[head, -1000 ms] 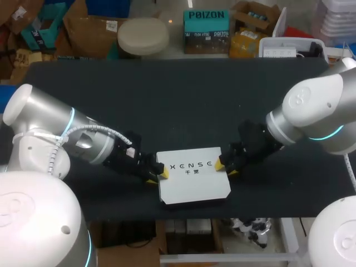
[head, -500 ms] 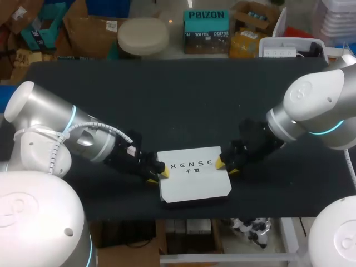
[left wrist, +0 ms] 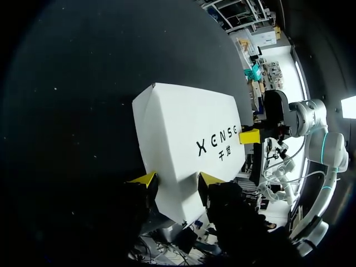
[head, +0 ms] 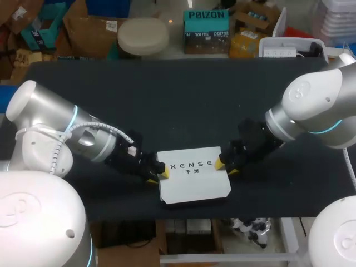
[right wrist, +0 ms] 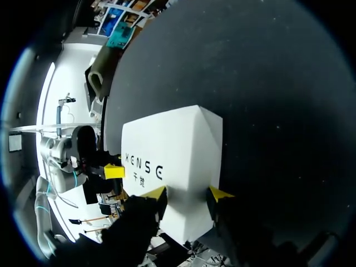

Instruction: Assemble the packaging by folding the flat box into shape, placing the metal phone stand inside, and closing the box properly

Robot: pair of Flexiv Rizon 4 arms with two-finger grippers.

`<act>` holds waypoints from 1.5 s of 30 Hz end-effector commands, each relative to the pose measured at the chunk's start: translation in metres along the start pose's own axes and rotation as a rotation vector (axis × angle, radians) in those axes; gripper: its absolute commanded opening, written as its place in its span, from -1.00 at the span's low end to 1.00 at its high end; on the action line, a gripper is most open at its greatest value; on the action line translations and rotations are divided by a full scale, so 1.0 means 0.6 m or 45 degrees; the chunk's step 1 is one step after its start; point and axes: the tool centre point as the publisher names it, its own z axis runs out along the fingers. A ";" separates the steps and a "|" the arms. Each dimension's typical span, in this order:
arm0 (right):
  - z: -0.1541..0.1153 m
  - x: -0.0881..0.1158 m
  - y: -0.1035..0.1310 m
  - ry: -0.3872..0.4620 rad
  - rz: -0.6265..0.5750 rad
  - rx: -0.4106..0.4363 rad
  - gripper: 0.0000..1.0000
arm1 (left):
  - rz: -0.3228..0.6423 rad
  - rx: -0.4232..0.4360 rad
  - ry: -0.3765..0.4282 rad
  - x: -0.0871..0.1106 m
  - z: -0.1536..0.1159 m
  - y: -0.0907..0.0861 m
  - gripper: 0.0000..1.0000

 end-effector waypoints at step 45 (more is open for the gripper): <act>-0.005 0.035 0.019 0.075 0.092 0.149 -0.04 | -0.161 -0.167 0.082 0.039 -0.011 -0.029 -0.05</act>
